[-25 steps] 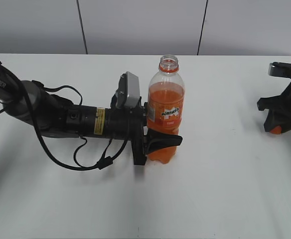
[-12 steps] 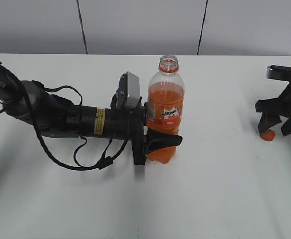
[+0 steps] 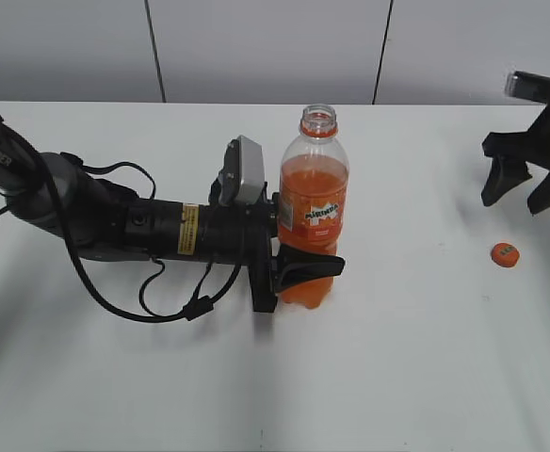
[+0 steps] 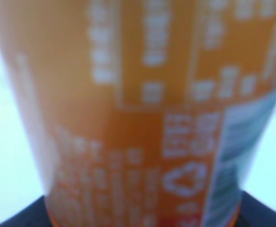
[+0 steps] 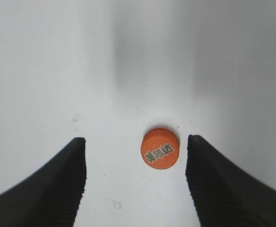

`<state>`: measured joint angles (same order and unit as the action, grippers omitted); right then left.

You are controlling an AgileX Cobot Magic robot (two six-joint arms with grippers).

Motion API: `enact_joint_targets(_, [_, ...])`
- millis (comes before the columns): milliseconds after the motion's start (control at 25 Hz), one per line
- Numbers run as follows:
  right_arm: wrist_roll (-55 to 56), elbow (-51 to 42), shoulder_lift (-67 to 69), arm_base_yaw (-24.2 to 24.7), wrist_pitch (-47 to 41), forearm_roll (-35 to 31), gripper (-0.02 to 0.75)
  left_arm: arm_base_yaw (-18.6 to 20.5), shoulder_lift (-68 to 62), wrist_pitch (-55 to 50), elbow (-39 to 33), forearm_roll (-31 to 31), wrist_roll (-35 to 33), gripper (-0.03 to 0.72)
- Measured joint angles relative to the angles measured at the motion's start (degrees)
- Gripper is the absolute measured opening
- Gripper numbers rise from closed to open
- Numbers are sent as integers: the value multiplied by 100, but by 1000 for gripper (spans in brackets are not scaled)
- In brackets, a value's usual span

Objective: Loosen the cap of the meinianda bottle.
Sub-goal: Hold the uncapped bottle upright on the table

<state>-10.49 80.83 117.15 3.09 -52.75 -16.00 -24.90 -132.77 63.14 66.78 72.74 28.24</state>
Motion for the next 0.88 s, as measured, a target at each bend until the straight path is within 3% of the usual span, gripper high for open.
enact_joint_targets(240, [10, 598, 0, 2, -303, -57, 495, 0, -96, -218, -24, 42, -49, 435])
enact_joint_targets(560, [10, 981, -7, 7, -471, -115, 495, 19, 193, -260, -60, 70, -61, 438])
enact_joint_targets(880, [18, 985, -7, 7, -489, -116, 495, 32, 887, -248, -71, 560, 566, 447])
